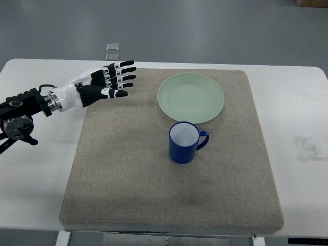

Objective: Place cup left of plate with left hand
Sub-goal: 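Reach the left hand forward and wrap fingers around the blue mug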

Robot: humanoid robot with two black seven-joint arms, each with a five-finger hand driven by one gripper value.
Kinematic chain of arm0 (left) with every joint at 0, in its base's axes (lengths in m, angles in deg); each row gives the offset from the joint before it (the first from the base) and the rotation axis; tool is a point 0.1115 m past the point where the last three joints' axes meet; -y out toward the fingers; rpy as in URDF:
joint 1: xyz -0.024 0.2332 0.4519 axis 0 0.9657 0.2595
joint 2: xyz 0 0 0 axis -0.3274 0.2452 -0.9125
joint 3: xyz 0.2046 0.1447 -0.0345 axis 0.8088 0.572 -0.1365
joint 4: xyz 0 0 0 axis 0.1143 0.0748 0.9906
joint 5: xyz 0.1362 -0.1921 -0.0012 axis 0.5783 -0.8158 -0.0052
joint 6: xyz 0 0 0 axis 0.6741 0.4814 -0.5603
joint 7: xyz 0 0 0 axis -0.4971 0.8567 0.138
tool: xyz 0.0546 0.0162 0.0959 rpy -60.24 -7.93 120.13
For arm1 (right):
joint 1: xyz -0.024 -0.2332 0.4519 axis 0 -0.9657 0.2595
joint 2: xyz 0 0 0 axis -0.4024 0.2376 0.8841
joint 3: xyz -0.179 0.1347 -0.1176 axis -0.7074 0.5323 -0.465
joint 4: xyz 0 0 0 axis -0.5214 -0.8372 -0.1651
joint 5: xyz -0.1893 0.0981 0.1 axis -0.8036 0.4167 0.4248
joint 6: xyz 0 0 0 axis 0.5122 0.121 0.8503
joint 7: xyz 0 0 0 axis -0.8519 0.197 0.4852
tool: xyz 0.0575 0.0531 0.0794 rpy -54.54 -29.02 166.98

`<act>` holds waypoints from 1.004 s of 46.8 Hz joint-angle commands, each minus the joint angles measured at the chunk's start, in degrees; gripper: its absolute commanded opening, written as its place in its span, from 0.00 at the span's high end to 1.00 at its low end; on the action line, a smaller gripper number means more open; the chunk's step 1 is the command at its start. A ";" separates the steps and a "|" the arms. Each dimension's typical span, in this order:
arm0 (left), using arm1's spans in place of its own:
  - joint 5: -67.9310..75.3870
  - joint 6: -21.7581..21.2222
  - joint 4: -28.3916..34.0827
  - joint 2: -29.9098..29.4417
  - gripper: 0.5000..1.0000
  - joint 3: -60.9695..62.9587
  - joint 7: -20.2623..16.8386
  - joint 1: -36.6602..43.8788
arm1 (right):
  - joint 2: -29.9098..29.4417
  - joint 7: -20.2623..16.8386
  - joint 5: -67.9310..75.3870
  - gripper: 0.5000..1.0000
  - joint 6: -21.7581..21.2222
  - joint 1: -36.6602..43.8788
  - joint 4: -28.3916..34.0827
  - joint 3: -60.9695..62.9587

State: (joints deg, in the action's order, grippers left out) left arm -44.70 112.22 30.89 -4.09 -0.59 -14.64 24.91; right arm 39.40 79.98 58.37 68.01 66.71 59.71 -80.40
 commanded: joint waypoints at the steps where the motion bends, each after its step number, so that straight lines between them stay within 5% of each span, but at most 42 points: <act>1: 1.57 0.37 -0.93 -0.46 0.01 0.71 0.08 0.19 | 0.00 0.00 0.00 0.14 0.00 0.00 0.00 0.00; 47: 16.96 -0.33 -6.65 4.29 0.01 0.62 -0.62 4.23 | 0.00 0.00 0.00 0.14 0.00 0.00 0.00 0.00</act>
State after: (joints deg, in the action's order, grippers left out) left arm -29.07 112.25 24.17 -0.42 0.11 -15.17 29.01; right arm 39.40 79.98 58.37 68.01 66.71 59.71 -80.40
